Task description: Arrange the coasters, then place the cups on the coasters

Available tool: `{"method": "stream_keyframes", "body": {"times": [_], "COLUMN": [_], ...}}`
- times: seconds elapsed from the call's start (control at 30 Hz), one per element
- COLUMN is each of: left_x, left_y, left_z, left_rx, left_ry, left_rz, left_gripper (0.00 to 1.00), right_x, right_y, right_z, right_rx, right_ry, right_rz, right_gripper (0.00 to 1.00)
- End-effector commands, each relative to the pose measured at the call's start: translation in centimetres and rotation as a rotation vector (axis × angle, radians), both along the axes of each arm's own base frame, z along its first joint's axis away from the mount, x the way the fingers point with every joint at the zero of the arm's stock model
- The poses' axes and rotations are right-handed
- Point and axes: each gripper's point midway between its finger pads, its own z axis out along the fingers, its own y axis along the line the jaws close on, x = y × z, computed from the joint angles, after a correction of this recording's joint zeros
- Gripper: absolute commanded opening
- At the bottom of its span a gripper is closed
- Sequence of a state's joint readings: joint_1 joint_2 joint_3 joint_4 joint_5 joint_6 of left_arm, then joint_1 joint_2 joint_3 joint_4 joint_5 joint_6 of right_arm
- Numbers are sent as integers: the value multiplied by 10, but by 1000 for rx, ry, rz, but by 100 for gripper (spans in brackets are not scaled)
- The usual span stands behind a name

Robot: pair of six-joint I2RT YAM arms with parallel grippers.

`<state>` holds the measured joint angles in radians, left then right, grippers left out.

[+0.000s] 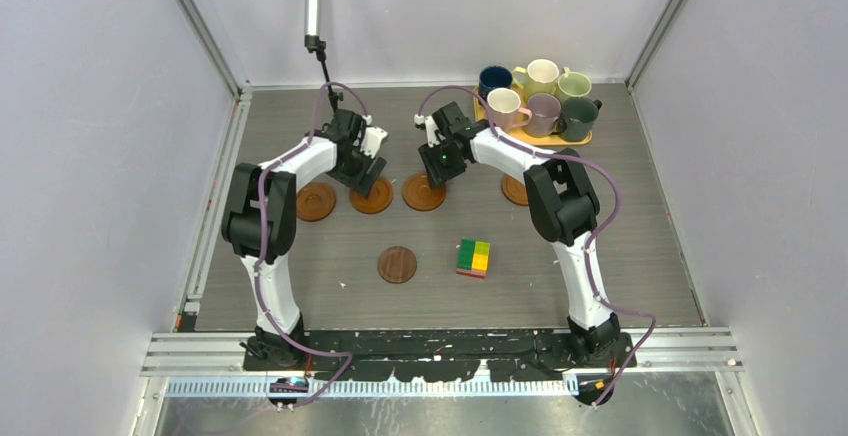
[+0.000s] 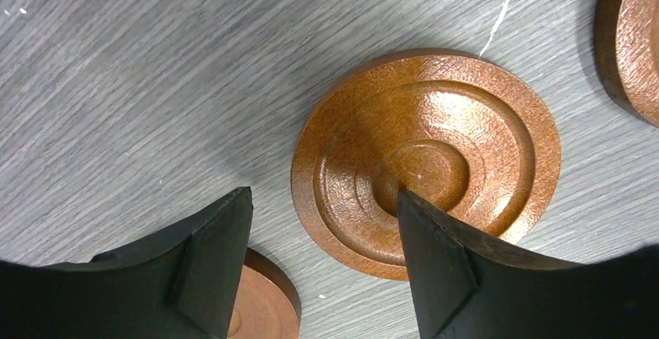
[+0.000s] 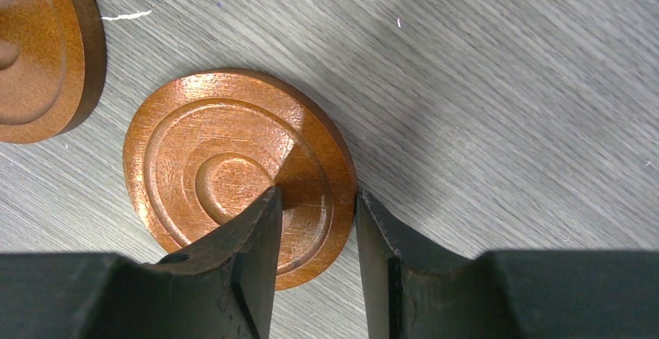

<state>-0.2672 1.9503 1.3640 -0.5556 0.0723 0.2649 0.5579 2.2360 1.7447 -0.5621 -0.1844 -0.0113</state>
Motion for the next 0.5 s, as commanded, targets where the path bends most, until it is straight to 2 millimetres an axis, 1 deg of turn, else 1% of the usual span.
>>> {"method": "stream_keyframes", "body": {"times": [0.0, 0.03, 0.07, 0.17, 0.27, 0.37, 0.47], "left_x": [-19, -17, -16, -14, -15, -18, -23], "left_y": [8, 8, 8, 4, 0, -3, -6], "left_z": [7, 12, 17, 34, 53, 69, 80], "left_rx": [17, 15, 16, -5, -34, -56, -75], "left_ry": [70, 60, 52, 27, 10, -18, -28], "left_rz": [17, 18, 20, 8, -11, -29, -50], "left_gripper": [72, 72, 73, 75, 79, 83, 84], "right_x": [-11, -7, 2, 8, 0, -14, -29], "right_y": [-8, -9, -8, -6, -3, -10, -30], "right_z": [12, 22, 39, 73, 98, 117, 126], "right_rx": [-32, -20, 6, 67, 104, 122, 131], "right_ry": [34, 28, 6, -18, -23, -5, 22], "right_rz": [-15, -38, -53, -55, -20, 2, 24], "right_gripper": [47, 50, 52, 56, 62, 65, 66]}}
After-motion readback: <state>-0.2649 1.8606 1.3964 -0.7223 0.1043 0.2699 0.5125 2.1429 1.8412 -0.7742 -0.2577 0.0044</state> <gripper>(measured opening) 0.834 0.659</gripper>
